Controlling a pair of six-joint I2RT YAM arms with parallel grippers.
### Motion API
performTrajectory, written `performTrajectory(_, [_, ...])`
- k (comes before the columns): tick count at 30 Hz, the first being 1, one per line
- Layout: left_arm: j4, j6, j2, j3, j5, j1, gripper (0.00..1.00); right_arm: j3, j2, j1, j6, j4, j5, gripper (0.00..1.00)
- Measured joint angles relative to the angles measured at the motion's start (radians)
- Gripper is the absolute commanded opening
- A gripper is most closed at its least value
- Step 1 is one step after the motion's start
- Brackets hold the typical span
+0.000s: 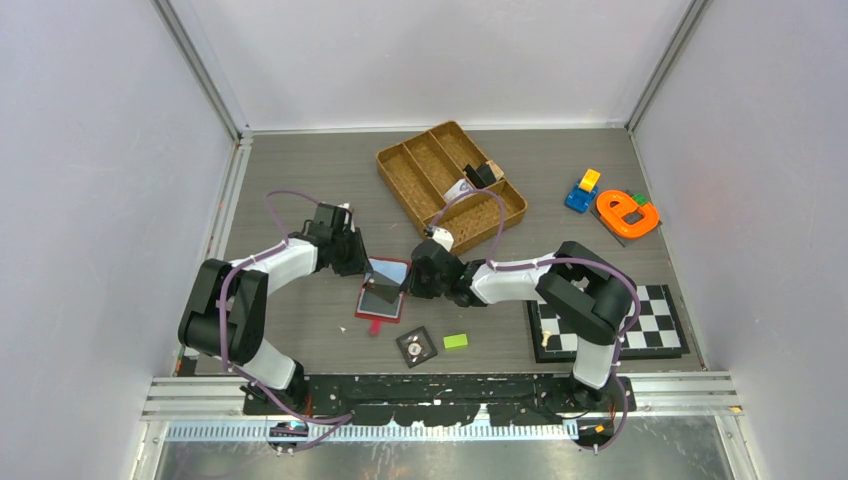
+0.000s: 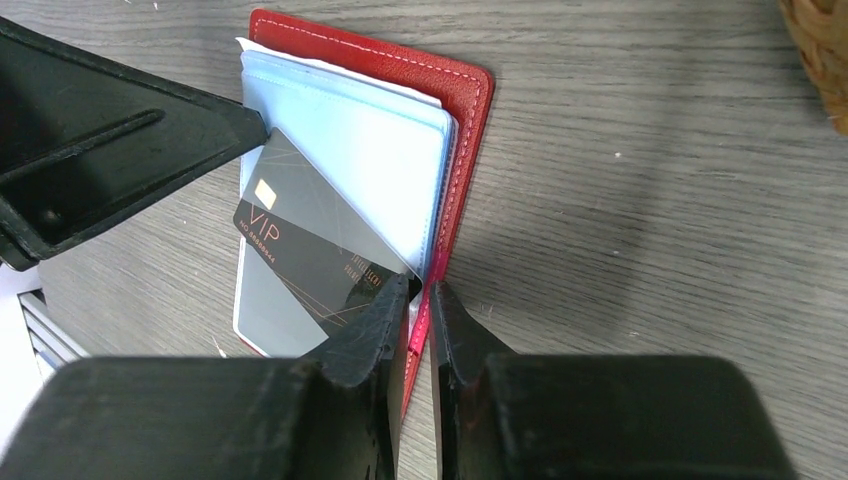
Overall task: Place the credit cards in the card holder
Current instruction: Move the card holder to the center of the board.
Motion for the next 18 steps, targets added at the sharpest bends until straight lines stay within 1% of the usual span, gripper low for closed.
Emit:
performTrajectory(10, [0.006, 0.0, 0.0, 0.0, 0.008, 0.0, 0.26, 0.006, 0.0, 0.0, -0.016, -0.001, 0.0, 0.1])
performTrajectory(18, [0.027, -0.002, 0.0, -0.005, 0.016, 0.001, 0.26, 0.036, 0.007, 0.005, -0.04, -0.031, 0.002, 0.1])
